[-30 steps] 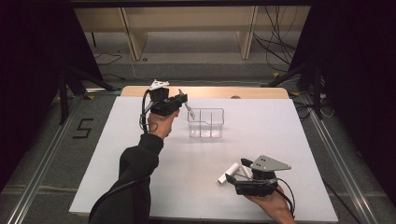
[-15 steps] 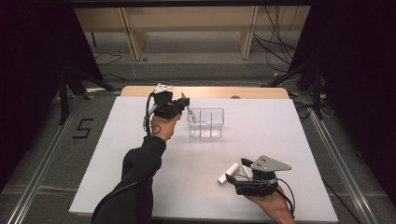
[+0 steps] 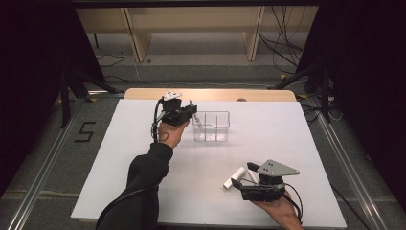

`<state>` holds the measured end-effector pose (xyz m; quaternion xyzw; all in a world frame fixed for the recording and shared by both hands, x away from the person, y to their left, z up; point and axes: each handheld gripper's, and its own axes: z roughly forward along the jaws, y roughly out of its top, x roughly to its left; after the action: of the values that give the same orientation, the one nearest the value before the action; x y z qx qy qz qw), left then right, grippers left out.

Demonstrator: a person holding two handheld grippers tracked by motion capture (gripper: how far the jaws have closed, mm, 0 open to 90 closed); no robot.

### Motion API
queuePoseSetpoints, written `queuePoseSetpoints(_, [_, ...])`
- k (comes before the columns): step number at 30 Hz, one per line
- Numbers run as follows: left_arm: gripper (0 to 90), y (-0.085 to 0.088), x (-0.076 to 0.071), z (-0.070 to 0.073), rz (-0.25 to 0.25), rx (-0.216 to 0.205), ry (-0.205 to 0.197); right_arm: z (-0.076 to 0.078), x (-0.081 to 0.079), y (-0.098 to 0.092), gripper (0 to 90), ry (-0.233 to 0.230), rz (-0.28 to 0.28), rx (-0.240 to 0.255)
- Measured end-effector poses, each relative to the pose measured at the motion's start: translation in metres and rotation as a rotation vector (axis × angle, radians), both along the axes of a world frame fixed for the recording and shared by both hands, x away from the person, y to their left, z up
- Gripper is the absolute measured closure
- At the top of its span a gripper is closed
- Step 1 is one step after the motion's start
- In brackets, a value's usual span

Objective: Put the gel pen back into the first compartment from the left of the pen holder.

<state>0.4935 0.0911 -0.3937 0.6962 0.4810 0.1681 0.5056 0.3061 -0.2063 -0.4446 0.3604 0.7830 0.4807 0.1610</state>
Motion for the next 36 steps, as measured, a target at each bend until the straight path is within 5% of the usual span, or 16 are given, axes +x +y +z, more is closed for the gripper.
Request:
queuePoseSetpoints(12, [77.9,-0.001,-0.002,-0.01,-0.013,0.011,0.026,0.0,0.001,0.0,20.0,0.0,0.003,0.001])
queuePoseSetpoints(15, [64.0,-0.001,-0.003,-0.01,-0.044,0.011,0.051,0.0,0.0,0.0,20.0,0.001,0.003,0.001])
queuePoseSetpoints(25, [29.4,0.007,-0.02,0.006,-0.06,0.005,0.042,0.001,0.0,0.001,19.9,-0.002,0.002,-0.001])
queuePoseSetpoints(36, [23.8,0.024,-0.049,0.014,-0.095,-0.023,0.024,0.001,0.0,0.0,20.0,-0.004,-0.007,-0.001])
